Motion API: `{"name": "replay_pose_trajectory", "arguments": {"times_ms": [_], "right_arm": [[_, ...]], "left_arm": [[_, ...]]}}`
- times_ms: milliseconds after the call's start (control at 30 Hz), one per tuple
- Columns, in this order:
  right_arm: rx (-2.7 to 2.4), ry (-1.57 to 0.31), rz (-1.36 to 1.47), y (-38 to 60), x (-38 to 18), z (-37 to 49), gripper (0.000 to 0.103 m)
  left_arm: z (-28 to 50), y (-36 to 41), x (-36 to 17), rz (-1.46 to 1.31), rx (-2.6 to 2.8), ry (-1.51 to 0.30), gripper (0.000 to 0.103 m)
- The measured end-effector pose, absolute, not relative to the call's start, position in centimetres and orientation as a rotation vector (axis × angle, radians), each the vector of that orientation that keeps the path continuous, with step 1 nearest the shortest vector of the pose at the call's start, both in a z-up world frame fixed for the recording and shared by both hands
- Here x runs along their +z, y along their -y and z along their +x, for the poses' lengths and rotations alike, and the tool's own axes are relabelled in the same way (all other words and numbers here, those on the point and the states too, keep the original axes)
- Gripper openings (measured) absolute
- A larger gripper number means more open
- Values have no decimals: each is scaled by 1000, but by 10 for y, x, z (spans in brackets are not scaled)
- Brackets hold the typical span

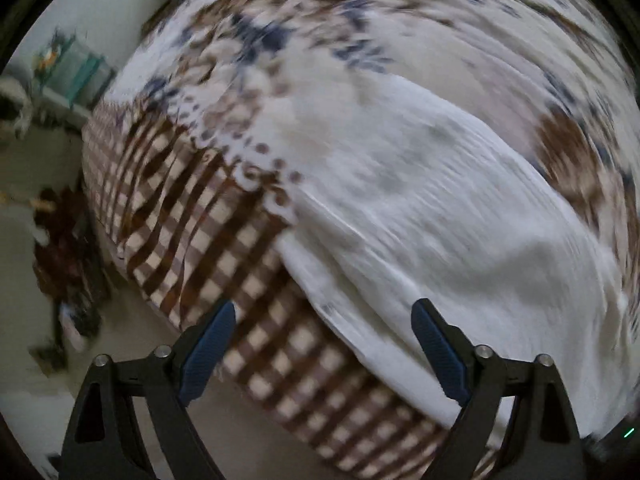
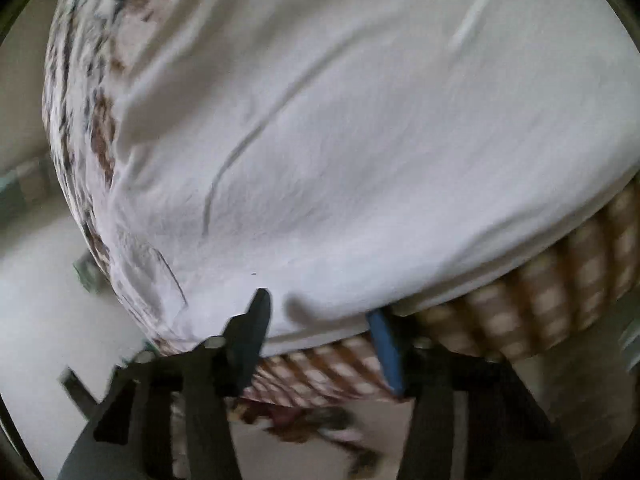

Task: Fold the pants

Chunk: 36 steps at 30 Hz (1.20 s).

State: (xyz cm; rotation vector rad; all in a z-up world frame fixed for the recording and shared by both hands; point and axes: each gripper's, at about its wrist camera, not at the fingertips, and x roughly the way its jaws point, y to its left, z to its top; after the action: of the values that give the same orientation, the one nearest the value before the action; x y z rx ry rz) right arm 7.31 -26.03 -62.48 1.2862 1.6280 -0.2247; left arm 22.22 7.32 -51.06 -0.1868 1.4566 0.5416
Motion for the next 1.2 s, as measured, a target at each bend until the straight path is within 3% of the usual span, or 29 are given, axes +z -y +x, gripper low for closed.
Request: {"name": "replay_pose_trajectory", "arguments": {"times_ms": [33, 133, 200, 267, 333, 433, 533, 833, 900, 1000, 1067, 1100, 1133, 1167, 1200], "right_arm": [[-245, -1619, 1300, 257, -627, 70, 31], [-306, -1584, 1321, 251, -628, 70, 30], [-306, -1590, 1303, 248, -628, 72, 30], [-300, -1598, 1259, 244, -625, 75, 30], [-302, -1601, 1237, 248, -624, 75, 30], [-325, -1603, 1196, 246, -618, 77, 16], [-340, -1579, 1163, 244, -602, 78, 8], [-310, -1608, 1039, 242, -567, 71, 6], [-303, -1627, 1022, 239, -570, 69, 6], [-288, -1684, 978, 240, -583, 70, 9], [-254, -1765, 951, 238, -596, 85, 20], [-221, -1800, 954, 240, -597, 88, 33], [-190, -1827, 953, 242, -595, 91, 50], [-153, -1845, 940, 246, -587, 96, 56], [-115, -1862, 914, 250, -578, 100, 58]], "left_arm": [[225, -84, -514, -230, 538, -1456, 79], [233, -108, -522, -374, 517, -1429, 75], [238, -121, -530, -447, 497, -1408, 63], [241, -129, -542, -501, 478, -1411, 41], [243, -131, -552, -529, 454, -1407, 30], [242, -120, -547, -443, 446, -1362, 13], [233, -109, -527, -399, 440, -1305, 10], [208, -106, -521, -425, 466, -1349, 9], [208, -105, -529, -414, 467, -1363, 10], [210, -104, -538, -389, 469, -1419, 22], [211, -101, -528, -353, 476, -1436, 34], [211, -95, -521, -300, 483, -1446, 39], [212, -87, -512, -228, 485, -1447, 52], [212, -77, -504, -159, 482, -1439, 74], [213, -64, -497, -86, 479, -1433, 86]]}}
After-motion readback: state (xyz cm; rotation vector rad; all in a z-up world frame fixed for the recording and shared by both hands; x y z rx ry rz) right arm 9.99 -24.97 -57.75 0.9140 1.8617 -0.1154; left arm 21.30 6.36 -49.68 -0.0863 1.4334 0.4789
